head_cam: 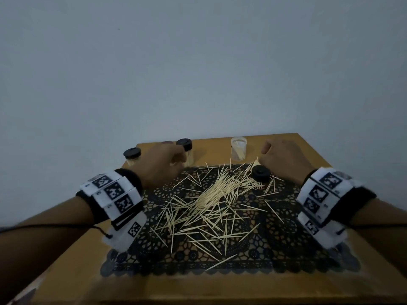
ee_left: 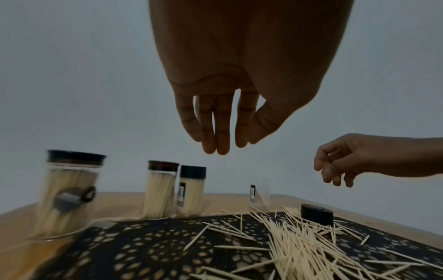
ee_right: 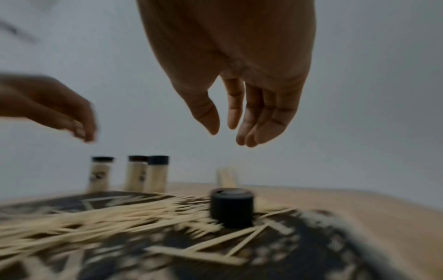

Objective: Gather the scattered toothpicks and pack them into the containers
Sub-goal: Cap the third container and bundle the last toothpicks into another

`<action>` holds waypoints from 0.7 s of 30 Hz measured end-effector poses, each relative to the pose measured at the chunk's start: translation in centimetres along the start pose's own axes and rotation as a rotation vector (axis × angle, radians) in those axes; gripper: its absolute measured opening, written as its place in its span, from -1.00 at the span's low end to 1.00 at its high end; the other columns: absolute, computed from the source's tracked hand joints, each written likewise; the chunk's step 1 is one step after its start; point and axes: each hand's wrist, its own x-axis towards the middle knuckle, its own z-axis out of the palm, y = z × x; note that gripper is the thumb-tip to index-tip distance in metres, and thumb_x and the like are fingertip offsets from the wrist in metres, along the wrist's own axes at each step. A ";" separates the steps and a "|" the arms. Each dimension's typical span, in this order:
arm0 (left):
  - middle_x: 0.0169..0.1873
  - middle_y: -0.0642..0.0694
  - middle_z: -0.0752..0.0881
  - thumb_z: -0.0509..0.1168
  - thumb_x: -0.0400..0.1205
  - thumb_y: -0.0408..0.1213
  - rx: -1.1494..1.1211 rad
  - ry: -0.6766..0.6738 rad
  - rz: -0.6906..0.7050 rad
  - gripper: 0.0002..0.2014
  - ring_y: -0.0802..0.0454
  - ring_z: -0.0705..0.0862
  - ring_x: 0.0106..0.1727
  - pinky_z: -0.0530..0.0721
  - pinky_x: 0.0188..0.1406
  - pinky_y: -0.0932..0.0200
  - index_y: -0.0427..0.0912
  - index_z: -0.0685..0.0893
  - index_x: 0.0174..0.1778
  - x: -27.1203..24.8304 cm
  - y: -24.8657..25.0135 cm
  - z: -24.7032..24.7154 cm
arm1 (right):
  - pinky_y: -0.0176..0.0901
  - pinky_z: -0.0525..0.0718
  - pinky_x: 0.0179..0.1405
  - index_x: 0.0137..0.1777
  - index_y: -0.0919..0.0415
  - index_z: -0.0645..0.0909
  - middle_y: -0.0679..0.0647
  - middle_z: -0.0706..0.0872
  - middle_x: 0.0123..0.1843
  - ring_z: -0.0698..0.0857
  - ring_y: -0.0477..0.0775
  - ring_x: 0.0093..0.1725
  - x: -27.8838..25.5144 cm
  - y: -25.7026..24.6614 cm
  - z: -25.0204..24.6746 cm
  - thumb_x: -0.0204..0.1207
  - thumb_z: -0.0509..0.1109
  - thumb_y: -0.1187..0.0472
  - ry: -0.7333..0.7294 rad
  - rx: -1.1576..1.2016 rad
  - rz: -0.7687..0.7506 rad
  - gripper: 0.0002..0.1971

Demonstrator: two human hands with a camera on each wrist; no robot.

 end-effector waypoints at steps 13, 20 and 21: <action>-0.12 0.05 0.67 0.37 0.59 -0.34 -0.058 0.059 -0.052 -0.88 0.19 0.63 -0.12 0.65 -0.09 0.02 0.01 0.69 -0.12 -7.1 -3.5 -1.0 | 0.05 0.61 0.16 0.32 0.40 0.50 0.30 0.62 0.29 0.60 0.29 0.25 8.4 -2.2 2.1 0.47 0.53 -0.03 -0.160 -0.136 0.006 -0.40; -0.11 0.09 0.69 0.38 0.57 -0.39 -0.090 0.128 -0.087 -0.88 0.17 0.68 -0.11 0.70 -0.07 0.02 -0.06 0.72 -0.13 -7.7 -4.4 -1.9 | -0.12 0.47 -0.31 0.11 0.43 0.55 0.25 0.63 -0.03 0.57 0.20 -0.11 10.4 -3.4 4.5 0.41 0.58 -0.08 -0.277 -0.248 0.005 -0.43; -0.12 0.08 0.69 0.38 0.57 -0.40 -0.091 0.135 -0.088 -0.87 0.17 0.68 -0.12 0.70 -0.07 0.01 -0.06 0.72 -0.14 -7.8 -4.5 -2.0 | -0.12 0.43 -0.39 0.08 0.42 0.54 0.22 0.60 -0.08 0.57 0.20 -0.12 10.5 -3.4 4.8 0.41 0.57 -0.07 -0.287 -0.255 0.007 -0.45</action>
